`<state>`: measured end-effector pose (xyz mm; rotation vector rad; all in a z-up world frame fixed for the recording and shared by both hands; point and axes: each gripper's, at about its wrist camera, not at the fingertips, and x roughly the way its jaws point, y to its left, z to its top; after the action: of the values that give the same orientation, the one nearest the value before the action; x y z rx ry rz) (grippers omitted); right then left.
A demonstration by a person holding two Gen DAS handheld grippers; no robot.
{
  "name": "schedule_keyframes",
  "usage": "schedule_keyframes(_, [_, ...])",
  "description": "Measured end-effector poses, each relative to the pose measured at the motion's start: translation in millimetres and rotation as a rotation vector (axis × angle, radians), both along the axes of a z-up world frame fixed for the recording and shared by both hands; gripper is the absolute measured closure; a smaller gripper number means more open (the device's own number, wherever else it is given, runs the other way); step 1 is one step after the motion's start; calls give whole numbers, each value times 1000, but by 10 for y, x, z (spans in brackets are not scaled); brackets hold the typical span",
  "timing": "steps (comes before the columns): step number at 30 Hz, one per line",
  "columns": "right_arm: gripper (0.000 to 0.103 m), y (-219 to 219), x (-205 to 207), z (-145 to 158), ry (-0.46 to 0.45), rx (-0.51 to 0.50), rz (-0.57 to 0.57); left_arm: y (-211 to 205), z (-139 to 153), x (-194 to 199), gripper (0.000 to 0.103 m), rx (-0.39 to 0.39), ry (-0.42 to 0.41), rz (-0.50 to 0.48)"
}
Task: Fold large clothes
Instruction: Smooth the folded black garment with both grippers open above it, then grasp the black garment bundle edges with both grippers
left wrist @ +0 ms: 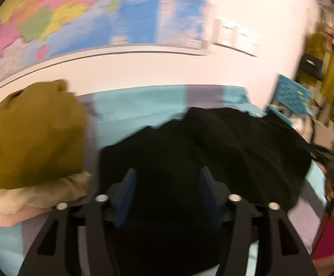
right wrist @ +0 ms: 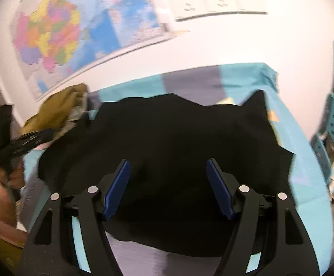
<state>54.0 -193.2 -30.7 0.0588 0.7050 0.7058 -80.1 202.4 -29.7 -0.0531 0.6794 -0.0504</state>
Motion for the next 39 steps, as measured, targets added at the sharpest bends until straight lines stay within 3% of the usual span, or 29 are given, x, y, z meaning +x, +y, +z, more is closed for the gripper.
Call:
schedule_keyframes(3, [41, -102, 141, -158, 23, -62, -83, -115, -193, 76, 42, 40, 70, 6])
schedule_keyframes(5, [40, -152, 224, -283, 77, -31, -77, -59, -375, 154, 41, 43, 127, 53])
schedule_keyframes(7, [40, -133, 178, -265, 59, -39, -86, 28, -394, 138, 41, -23, 123, 63])
schedule_keyframes(9, [38, -106, 97, -185, 25, -49, -92, 55, -369, 116, 41, -39, 122, 87])
schedule_keyframes(15, [37, 117, -280, 89, -70, -12, 71, -74, -201, -158, 38, -4, 59, 81])
schedule_keyframes(20, [38, 487, -524, 6, -99, -73, 220, -223, -279, -255, 34, 25, 64, 50])
schedule_keyframes(24, [41, 637, -469, -230, -79, -162, 217, -196, -419, -209, 27, 29, 85, 83])
schedule_keyframes(27, [44, 608, -485, -217, -67, -140, 192, -191, -384, -224, 27, 37, 74, 93])
schedule_keyframes(32, [36, 561, -698, -99, -114, -118, 224, -207, -366, -316, 27, 49, 68, 75])
schedule_keyframes(36, [41, 673, -769, -211, -147, -222, 227, -173, -457, -332, 26, 35, 79, 75])
schedule_keyframes(39, [45, 613, -689, -252, -85, -181, 197, -175, -459, -336, 25, 34, 79, 87])
